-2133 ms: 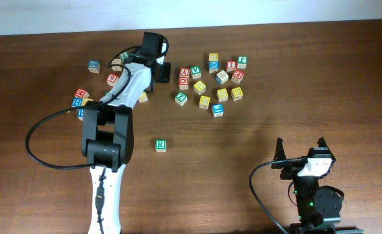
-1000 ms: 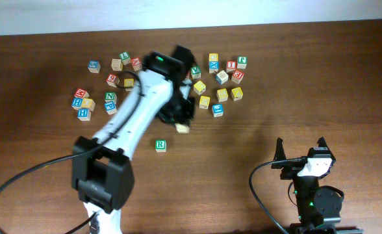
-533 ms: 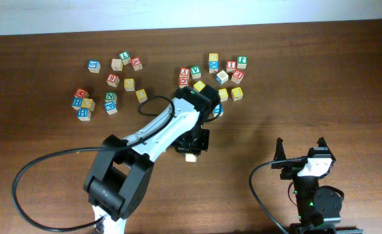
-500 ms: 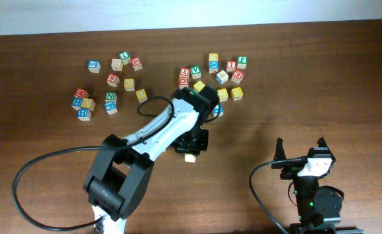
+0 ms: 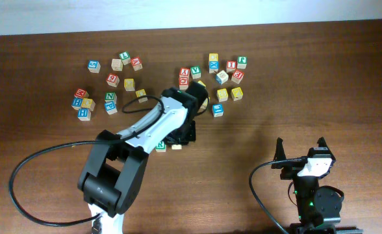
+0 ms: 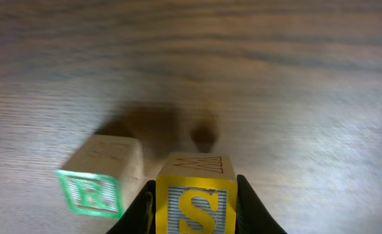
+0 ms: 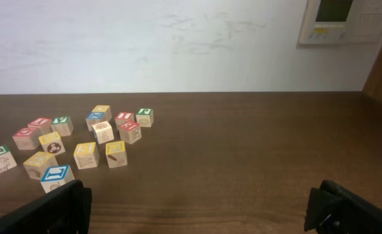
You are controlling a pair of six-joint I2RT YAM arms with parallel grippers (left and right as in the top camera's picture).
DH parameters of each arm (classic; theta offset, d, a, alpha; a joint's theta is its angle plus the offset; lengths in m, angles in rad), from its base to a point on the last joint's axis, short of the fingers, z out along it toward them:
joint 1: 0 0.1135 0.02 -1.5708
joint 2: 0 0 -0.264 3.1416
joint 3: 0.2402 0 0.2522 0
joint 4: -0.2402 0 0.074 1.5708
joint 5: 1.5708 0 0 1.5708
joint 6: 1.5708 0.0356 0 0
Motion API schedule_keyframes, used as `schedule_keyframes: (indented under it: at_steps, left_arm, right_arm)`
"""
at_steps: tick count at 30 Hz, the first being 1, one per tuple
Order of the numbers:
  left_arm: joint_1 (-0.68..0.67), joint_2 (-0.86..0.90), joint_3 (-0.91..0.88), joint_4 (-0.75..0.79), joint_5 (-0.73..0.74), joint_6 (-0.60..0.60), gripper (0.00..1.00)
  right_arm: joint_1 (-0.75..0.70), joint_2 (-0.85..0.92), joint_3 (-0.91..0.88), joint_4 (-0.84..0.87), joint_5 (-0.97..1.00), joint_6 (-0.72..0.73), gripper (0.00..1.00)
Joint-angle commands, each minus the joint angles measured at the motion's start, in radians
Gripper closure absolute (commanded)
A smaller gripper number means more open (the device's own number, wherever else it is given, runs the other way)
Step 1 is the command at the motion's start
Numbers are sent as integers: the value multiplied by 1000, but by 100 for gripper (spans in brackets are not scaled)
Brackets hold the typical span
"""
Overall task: Spell out RSS
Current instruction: 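Carry the S block and place it right of the R block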
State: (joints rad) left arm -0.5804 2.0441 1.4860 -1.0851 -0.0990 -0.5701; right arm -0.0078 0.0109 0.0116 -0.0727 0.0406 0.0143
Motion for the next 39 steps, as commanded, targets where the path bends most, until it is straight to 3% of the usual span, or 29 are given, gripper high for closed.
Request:
schedule_keyframes:
  at_steps: [1, 20, 25, 28, 39]
  left_arm:
    - [6, -6, -13, 5, -30, -29, 81]
    - [7, -6, -96, 68, -26, -44, 76]
    - [7, -6, -96, 72, -25, -43, 60]
    - [7, -11, -95, 71, -11, -42, 56]
    - [7, -155, -31, 53, 32, 2, 57]
  right_arm:
    - [-8, -7, -6, -6, 1, -7, 2]
    - [-8, -7, -6, -6, 1, -7, 2]
    - [-8, -7, -6, -6, 1, -7, 2]
    - [-8, -7, -6, -6, 1, -7, 2]
    - [-8, -7, -6, -6, 1, -7, 2]
